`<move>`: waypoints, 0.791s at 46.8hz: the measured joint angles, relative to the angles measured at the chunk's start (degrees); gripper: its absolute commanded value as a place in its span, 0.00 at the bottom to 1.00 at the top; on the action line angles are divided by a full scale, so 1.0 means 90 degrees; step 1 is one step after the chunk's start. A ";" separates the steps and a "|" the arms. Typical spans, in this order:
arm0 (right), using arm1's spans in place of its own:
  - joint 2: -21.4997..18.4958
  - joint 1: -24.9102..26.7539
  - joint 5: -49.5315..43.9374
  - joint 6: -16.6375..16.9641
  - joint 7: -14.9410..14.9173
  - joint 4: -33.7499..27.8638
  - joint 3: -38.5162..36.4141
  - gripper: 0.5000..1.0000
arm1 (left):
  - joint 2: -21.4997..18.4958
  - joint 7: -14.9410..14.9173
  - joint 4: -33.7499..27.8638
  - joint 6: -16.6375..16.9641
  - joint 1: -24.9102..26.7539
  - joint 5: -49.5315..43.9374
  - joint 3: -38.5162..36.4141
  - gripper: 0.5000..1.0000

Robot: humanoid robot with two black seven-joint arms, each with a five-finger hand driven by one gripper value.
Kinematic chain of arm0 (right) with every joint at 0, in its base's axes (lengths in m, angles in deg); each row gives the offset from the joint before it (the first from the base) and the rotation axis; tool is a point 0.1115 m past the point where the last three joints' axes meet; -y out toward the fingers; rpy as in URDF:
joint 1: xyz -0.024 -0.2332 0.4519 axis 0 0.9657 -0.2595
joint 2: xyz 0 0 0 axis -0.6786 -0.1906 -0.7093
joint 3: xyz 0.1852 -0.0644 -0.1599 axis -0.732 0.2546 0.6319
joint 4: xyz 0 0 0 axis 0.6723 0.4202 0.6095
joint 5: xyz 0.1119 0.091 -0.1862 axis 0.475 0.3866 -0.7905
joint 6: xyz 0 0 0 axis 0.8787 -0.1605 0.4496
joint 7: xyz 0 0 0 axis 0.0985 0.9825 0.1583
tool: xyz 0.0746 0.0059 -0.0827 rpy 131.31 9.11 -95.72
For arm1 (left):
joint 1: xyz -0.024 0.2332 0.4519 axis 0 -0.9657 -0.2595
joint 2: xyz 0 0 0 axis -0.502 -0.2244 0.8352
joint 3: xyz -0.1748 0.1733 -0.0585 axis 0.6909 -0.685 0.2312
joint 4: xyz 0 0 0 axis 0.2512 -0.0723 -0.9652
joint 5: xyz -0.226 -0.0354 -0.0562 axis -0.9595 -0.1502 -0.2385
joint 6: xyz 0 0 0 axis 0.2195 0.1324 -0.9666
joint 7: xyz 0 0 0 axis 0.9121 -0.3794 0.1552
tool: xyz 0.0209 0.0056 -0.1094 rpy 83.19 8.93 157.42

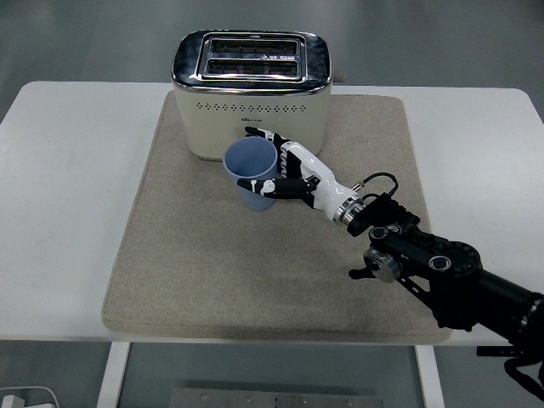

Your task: Put the water cup in front of the bread machine

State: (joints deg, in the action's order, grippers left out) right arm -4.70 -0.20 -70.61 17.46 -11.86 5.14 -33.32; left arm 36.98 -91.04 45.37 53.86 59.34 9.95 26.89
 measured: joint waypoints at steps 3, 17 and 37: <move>0.0000 -0.0002 0.0000 0.0000 -0.0001 0.0035 -0.0005 0.84 | 0.0000 0.0000 0.0000 0.0000 0.0000 -0.0002 0.0000 1.00; 0.0000 -0.0008 0.0000 0.0017 -0.0002 0.0051 0.0011 0.84 | 0.0000 0.0000 -0.0002 0.0000 0.0000 -0.0003 0.0000 1.00; 0.0009 0.0020 -0.0001 0.0074 -0.0002 0.0051 0.0015 0.84 | 0.0000 0.0000 -0.0002 0.0000 0.0000 0.0001 0.0000 1.00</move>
State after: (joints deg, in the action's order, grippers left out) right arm -4.61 -0.02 -70.62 18.13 -11.88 5.60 -33.19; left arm 36.98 -91.04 45.36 53.86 59.34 9.96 26.89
